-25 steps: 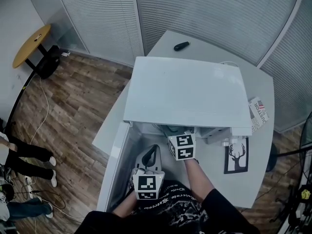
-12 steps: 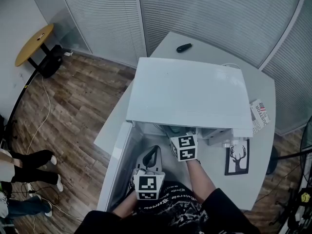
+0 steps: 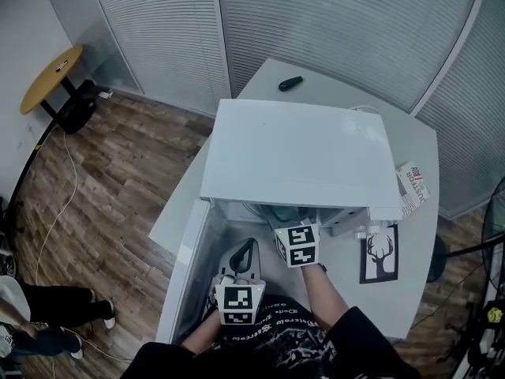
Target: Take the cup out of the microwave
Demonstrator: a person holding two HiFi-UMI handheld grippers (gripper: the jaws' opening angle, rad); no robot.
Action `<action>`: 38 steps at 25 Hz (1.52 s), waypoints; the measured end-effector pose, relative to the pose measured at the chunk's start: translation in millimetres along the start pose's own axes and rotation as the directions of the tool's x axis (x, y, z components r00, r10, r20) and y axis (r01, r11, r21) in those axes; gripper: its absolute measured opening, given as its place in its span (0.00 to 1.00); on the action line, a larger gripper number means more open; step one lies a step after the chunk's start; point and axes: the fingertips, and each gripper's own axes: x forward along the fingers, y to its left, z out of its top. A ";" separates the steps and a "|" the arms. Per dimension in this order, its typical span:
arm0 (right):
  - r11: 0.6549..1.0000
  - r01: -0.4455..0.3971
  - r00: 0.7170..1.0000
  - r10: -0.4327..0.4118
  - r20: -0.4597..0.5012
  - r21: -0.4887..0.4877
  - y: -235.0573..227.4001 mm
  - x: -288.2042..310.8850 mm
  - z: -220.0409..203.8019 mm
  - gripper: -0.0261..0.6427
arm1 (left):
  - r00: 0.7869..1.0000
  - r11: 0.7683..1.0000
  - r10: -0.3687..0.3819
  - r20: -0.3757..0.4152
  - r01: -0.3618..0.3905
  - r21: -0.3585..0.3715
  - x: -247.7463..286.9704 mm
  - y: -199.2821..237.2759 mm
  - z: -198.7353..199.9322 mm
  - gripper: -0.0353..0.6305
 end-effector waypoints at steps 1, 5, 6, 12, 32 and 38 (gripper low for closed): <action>1.000 0.000 1.000 0.000 0.001 0.001 0.2 -2.1 -0.3 0.59 | 1.000 1.000 -0.001 0.003 0.001 0.000 -0.3 -0.5 0.5 0.06; 1.000 -0.007 1.000 0.007 0.012 0.013 2.9 -11.1 -1.1 0.59 | 1.000 1.000 -0.014 0.009 0.014 0.008 -2.6 -3.6 2.3 0.06; 1.000 -0.005 1.000 0.005 0.013 0.013 3.9 -13.3 -0.9 0.59 | 1.000 1.000 -0.020 0.011 0.020 0.012 -3.6 -4.4 2.8 0.06; 1.000 0.013 1.000 -0.013 0.005 -0.003 4.1 -30.1 -6.3 0.59 | 0.999 0.999 -0.037 0.022 0.036 0.019 -5.3 -10.0 4.3 0.06; 0.999 0.043 0.999 -0.043 0.008 0.032 9.4 -77.4 -25.9 0.59 | 0.997 0.998 -0.057 0.050 0.055 0.030 -8.9 -15.1 8.4 0.06; 0.999 0.047 0.999 -0.047 0.022 0.027 13.2 -93.4 -25.7 0.59 | 0.997 0.998 -0.060 0.058 0.058 0.033 -10.2 -16.1 10.1 0.06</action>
